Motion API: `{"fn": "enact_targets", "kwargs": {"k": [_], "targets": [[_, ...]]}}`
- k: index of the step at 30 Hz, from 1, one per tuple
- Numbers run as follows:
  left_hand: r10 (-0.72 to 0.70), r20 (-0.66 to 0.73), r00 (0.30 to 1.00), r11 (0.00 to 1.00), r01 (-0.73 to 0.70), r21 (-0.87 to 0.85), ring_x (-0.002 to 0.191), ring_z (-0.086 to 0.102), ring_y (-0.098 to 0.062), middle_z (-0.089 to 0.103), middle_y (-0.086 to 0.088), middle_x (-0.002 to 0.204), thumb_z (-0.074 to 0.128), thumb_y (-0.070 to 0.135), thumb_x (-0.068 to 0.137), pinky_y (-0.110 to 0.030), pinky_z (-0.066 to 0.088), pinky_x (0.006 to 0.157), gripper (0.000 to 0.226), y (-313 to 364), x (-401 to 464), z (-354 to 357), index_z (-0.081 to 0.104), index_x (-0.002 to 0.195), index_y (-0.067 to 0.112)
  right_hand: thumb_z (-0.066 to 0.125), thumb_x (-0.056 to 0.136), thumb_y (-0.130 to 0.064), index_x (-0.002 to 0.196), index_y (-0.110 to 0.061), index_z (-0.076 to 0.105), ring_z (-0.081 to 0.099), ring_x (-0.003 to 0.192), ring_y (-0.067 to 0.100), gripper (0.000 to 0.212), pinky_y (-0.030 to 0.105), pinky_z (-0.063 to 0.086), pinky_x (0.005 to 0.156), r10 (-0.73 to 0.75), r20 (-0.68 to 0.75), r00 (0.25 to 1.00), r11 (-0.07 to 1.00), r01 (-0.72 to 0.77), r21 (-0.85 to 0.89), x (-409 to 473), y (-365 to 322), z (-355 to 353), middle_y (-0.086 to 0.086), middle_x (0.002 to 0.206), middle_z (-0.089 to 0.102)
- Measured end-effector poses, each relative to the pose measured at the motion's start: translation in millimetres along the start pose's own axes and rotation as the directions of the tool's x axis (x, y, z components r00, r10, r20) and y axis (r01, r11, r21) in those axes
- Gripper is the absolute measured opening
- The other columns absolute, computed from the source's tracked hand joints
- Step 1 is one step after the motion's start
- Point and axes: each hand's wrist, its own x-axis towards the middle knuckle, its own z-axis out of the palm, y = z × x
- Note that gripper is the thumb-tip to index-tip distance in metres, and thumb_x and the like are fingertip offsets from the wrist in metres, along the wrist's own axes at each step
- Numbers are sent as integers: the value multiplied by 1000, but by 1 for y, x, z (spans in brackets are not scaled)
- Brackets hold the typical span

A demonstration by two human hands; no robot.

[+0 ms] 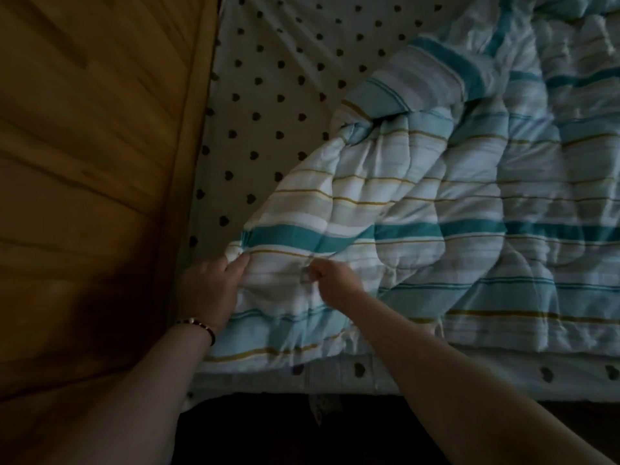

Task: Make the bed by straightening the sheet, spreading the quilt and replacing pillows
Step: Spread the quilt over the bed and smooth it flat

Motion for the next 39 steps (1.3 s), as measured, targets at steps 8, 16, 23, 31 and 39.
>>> {"fn": "enact_targets", "kwargs": {"k": [8, 16, 23, 31, 39], "targets": [[-86, 341, 936, 961, -12, 277, 94, 62, -31, 61, -11, 119, 36, 17, 96, -37, 47, 74, 49, -15, 10, 24, 41, 144, 28, 42, 97, -11, 127, -30, 58, 60, 111, 31, 39, 32, 46, 85, -66, 125, 990, 997, 62, 35, 10, -64, 90, 10, 126, 62], [-138, 525, 840, 979, 34, 202, 137, 28, -34, 16, -15, 156, 35, 21, 98, -45, 33, 105, 56, 2, -3, 67, 16, 151, 25, 43, 100, -21, 142, -36, 45, 59, 117, 28, 45, 33, 48, 89, 52, 161, 986, 998, -48, -31, 30, 13, 77, 5, 138, 56], [4, 818, 575, 954, -246, 168, 146, -9, -41, -24, -12, 158, 56, 57, 86, -64, 3, 112, 101, 2, -38, 139, -20, 149, 36, 59, 95, -41, 158, -25, 15, 9, 152, 20, 78, 43, 25, 118, 31, 263, 964, 965, 39, -259, 33, 102, 78, 0, 167, 1], [47, 816, 576, 944, -293, 153, 144, 8, -45, -6, -13, 161, 28, 28, 102, -56, 17, 115, 67, -9, -28, 184, -20, 149, 37, 59, 81, -72, 157, -22, -12, -16, 150, 35, 115, 63, 4, 119, 35, 361, 932, 851, 161, -499, 63, 123, 122, 17, 161, -22], [125, 755, 644, 957, -280, 81, 123, 49, -36, 21, -16, 156, 41, 28, 99, -40, 45, 97, 67, -20, -27, 181, 2, 153, 33, 44, 98, -16, 135, -10, 52, 31, 142, 36, 39, 44, 29, 117, -67, 137, 988, 806, 135, -576, 72, 111, 143, 23, 150, 37]]}}
